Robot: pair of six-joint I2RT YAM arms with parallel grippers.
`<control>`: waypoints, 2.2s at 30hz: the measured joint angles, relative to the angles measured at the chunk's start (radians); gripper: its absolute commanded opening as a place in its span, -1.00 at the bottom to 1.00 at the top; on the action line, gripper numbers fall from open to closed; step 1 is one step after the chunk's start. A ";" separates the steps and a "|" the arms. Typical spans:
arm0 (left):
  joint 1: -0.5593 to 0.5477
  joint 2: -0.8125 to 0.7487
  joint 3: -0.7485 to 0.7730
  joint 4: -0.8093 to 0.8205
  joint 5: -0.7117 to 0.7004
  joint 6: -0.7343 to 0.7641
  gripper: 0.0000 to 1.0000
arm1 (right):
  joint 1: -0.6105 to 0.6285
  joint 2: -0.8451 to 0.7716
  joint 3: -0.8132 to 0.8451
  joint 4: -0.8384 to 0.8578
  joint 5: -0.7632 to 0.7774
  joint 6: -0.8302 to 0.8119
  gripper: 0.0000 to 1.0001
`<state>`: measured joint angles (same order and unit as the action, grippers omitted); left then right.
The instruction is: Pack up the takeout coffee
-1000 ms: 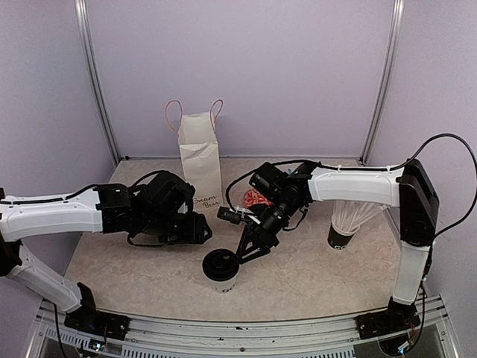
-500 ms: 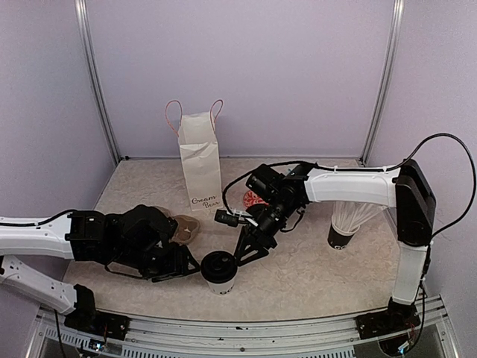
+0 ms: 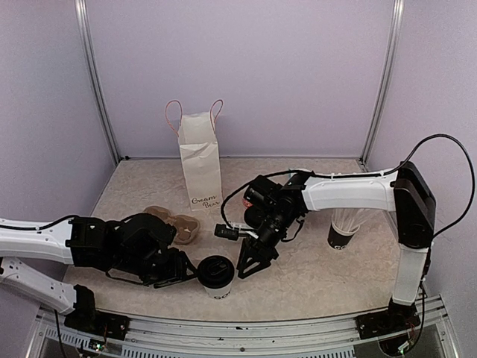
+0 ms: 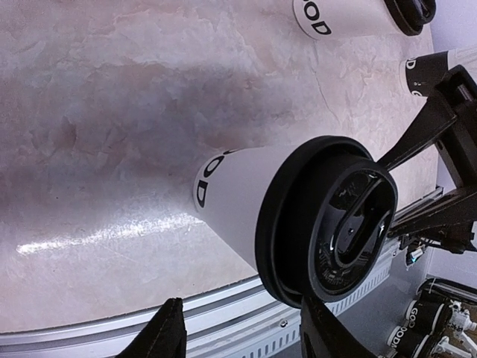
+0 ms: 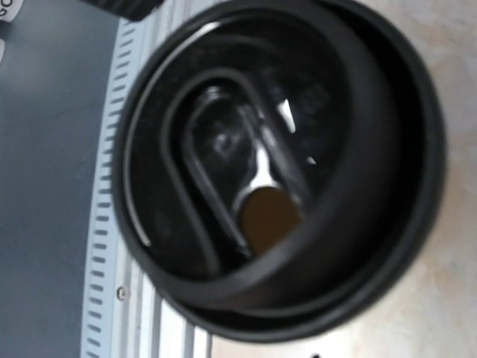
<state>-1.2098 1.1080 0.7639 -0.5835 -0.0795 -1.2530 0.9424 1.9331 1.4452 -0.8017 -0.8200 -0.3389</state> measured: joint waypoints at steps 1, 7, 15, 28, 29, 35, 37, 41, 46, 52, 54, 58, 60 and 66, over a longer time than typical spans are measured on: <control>0.000 0.000 -0.003 0.000 0.000 -0.001 0.00 | -0.003 0.000 0.000 0.002 0.002 0.005 -0.20; 0.000 -0.004 -0.014 0.013 -0.005 -0.005 -0.02 | -0.025 0.006 0.016 0.009 0.006 0.041 -0.20; 0.021 0.006 -0.027 0.064 0.002 0.005 -0.02 | -0.046 0.043 0.058 0.019 0.005 0.077 -0.10; 0.056 0.039 -0.047 0.096 0.040 0.045 -0.01 | -0.053 0.100 0.108 0.016 -0.060 0.111 -0.07; 0.058 0.039 -0.047 0.096 0.043 0.047 -0.01 | -0.054 0.100 0.108 0.015 -0.062 0.113 -0.07; 0.060 0.055 -0.047 0.104 0.048 0.058 -0.01 | -0.055 0.100 0.108 0.011 -0.063 0.122 -0.06; 0.060 0.064 -0.043 0.109 0.048 0.065 -0.01 | -0.057 0.102 0.109 0.006 -0.063 0.128 -0.11; 0.060 0.078 -0.036 0.103 0.047 0.082 -0.02 | -0.060 0.113 0.117 0.002 -0.068 0.154 -0.19; 0.052 0.109 -0.004 0.066 0.031 0.102 -0.04 | -0.063 0.116 0.105 0.015 -0.082 0.201 -0.33; 0.041 0.135 0.033 0.024 0.005 0.118 -0.06 | -0.067 0.106 0.079 0.045 -0.103 0.217 -0.32; 0.038 0.143 0.048 0.008 -0.006 0.126 -0.07 | -0.066 0.103 0.078 0.047 -0.102 0.212 -0.28; 0.030 0.159 0.089 -0.032 -0.043 0.155 -0.07 | -0.066 0.094 0.077 0.043 -0.087 0.182 -0.13; 0.025 0.168 0.110 -0.052 -0.066 0.181 -0.05 | -0.063 0.084 0.077 0.039 -0.065 0.165 -0.05; 0.011 0.177 0.206 -0.066 -0.095 0.258 0.02 | -0.052 0.039 0.069 0.030 0.023 0.114 0.09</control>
<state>-1.1988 1.2846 0.9695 -0.6498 -0.1745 -0.9947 0.8902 1.9717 1.5143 -0.7715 -0.7971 -0.2249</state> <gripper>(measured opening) 0.491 0.528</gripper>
